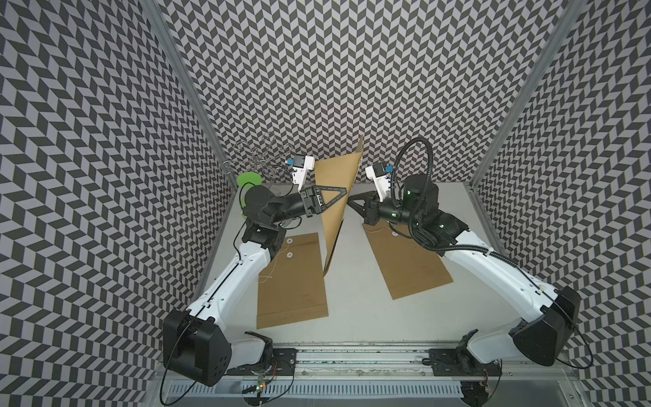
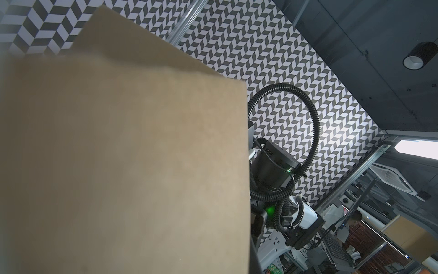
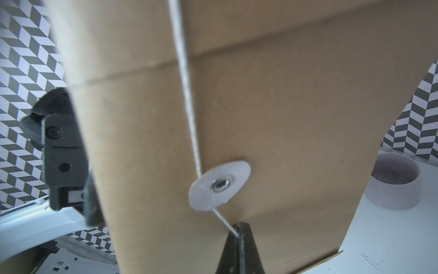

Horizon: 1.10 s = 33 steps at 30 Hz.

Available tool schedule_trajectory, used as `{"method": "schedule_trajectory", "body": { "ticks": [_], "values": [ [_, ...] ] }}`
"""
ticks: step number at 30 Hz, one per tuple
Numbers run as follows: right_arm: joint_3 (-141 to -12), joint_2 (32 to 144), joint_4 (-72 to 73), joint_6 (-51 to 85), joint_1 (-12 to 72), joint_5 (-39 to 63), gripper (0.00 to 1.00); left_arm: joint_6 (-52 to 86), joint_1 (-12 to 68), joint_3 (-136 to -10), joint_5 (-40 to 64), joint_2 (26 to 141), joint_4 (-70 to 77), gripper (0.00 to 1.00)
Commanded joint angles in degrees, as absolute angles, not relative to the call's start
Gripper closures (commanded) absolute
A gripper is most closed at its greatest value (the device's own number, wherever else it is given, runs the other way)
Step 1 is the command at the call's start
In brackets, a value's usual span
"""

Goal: Close the mouth of the file bag
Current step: Close the file bag.

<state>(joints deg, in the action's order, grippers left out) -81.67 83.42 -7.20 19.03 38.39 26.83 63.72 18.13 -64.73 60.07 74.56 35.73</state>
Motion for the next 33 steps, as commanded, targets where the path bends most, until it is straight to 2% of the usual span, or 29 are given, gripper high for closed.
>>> {"method": "schedule_trajectory", "body": {
  "ticks": [1, 4, 10, 15, 24, 33],
  "values": [
    [-81.7, 84.3, -6.7, 18.4, 37.9, 26.6, 0.94, 62.9, 19.6, -67.5, 62.3, 73.5, 39.5, 1.0],
    [-81.8, 84.3, -6.9, 18.4, 37.3, 25.7, 0.9, 63.0, 19.7, -67.9, 62.7, 73.5, 39.4, 1.0],
    [-82.3, 84.5, -7.5, 18.1, 36.8, 24.4, 0.89, 62.9, 19.7, -68.5, 63.9, 73.6, 39.6, 1.0],
    [-82.1, 85.1, -8.5, 17.8, 36.3, 23.0, 0.78, 63.1, 19.8, -69.0, 65.7, 73.4, 40.3, 1.0],
    [-71.4, 82.1, -5.3, 19.4, 33.8, 21.0, 0.48, 62.9, 17.5, -69.4, 65.7, 73.2, 40.0, 1.0],
    [-60.4, 75.4, -2.8, 20.5, 29.6, 20.0, 0.36, 57.4, 14.2, -70.1, 65.2, 74.5, 34.9, 1.0]
  ]
}}
